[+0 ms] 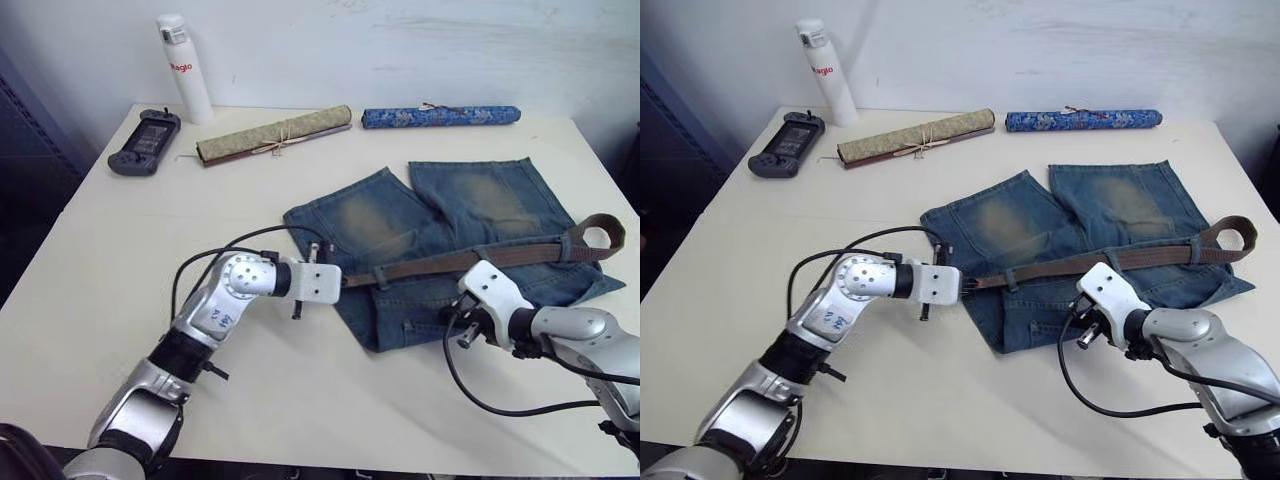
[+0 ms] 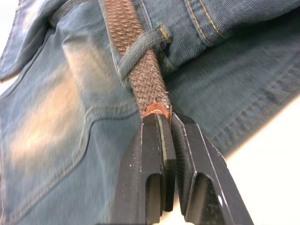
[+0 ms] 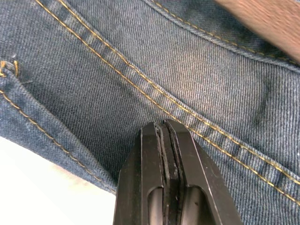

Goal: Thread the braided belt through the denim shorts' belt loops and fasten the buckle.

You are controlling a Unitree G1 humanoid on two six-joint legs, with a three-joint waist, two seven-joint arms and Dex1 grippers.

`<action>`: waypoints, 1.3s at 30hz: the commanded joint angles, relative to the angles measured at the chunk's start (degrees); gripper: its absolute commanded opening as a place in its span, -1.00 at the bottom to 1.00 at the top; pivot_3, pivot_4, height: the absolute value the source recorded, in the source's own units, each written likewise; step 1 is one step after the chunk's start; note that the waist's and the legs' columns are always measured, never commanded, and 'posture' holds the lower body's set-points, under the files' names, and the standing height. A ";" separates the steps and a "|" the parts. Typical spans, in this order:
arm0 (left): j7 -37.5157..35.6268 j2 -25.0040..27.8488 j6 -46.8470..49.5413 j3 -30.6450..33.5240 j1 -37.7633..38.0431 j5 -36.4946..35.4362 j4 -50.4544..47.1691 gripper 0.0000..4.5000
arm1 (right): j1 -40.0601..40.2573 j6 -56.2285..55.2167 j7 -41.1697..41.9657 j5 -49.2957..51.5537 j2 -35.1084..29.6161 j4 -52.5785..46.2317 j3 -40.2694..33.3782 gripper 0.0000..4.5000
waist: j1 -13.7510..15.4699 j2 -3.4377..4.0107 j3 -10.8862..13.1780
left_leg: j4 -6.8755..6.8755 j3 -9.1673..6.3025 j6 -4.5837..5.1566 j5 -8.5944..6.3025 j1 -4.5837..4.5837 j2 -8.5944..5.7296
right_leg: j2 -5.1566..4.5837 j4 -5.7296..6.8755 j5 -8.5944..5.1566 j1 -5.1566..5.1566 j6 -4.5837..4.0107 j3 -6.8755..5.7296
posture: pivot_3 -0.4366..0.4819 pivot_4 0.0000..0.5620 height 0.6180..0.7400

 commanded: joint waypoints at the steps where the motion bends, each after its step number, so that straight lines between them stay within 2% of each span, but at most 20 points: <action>1: 0.65 5.20 0.91 4.56 4.16 -0.25 -3.60 -0.97 | -0.93 0.50 0.29 -1.54 0.31 2.70 1.97 -1.00 | -0.12 0.01 -0.01 | 0.00 0.00 0.00 0.00 0.03 0.00 | 0.00 0.00 0.00 0.02 0.00 0.01 | -0.05 -0.47 0.11; 5: 1.68 9.44 0.07 7.18 7.95 -0.08 -5.57 -0.97 | -3.21 -0.19 1.48 -2.10 0.17 4.42 4.15 -1.00 | -0.08 -0.05 -0.01 | -0.01 -0.03 -0.05 -0.06 0.29 0.00 | -0.01 -0.06 0.00 0.31 0.00 0.00 | -0.05 -0.47 0.11; 9: 5.00 17.55 -1.78 15.09 15.44 0.38 -5.51 -0.97 | -6.79 -1.66 3.98 -3.12 0.12 7.22 7.22 -1.00 | -1.21 -0.05 -0.02 | -0.15 0.02 -0.21 -0.34 0.66 0.10 | 0.02 -0.14 -0.05 0.53 -0.09 0.11 | -0.05 -0.47 0.11; 14: 9.31 21.95 -3.41 21.41 22.19 -0.14 -3.14 -0.97 | -9.44 -2.94 6.47 -4.13 0.56 9.59 9.97 -1.00 | -1.63 -0.06 -0.03 | -0.17 0.02 -0.27 -0.38 0.70 0.15 | 0.03 -0.09 -0.10 0.54 -0.18 0.07 | -0.05 -0.47 0.11; 26: 10.84 22.85 0.76 29.07 32.91 -4.19 -5.62 -0.97 | -13.87 -5.01 10.39 -6.70 1.65 13.34 12.87 -1.00 | -2.36 -0.13 -0.08 | -0.22 0.03 -0.60 -0.64 0.77 0.22 | 0.04 -0.06 -0.18 0.53 -0.32 0.07 | -0.05 -0.47 0.11; 39: 9.94 22.48 6.14 31.30 35.49 -8.80 -4.93 -0.97 | -13.53 -4.70 11.56 -7.06 1.66 12.81 12.07 -1.00 | -2.90 -0.08 -0.09 | -0.36 0.02 -0.67 -0.68 0.79 0.23 | 0.04 -0.09 -0.23 0.50 -0.41 0.06 | -0.05 -0.47 0.11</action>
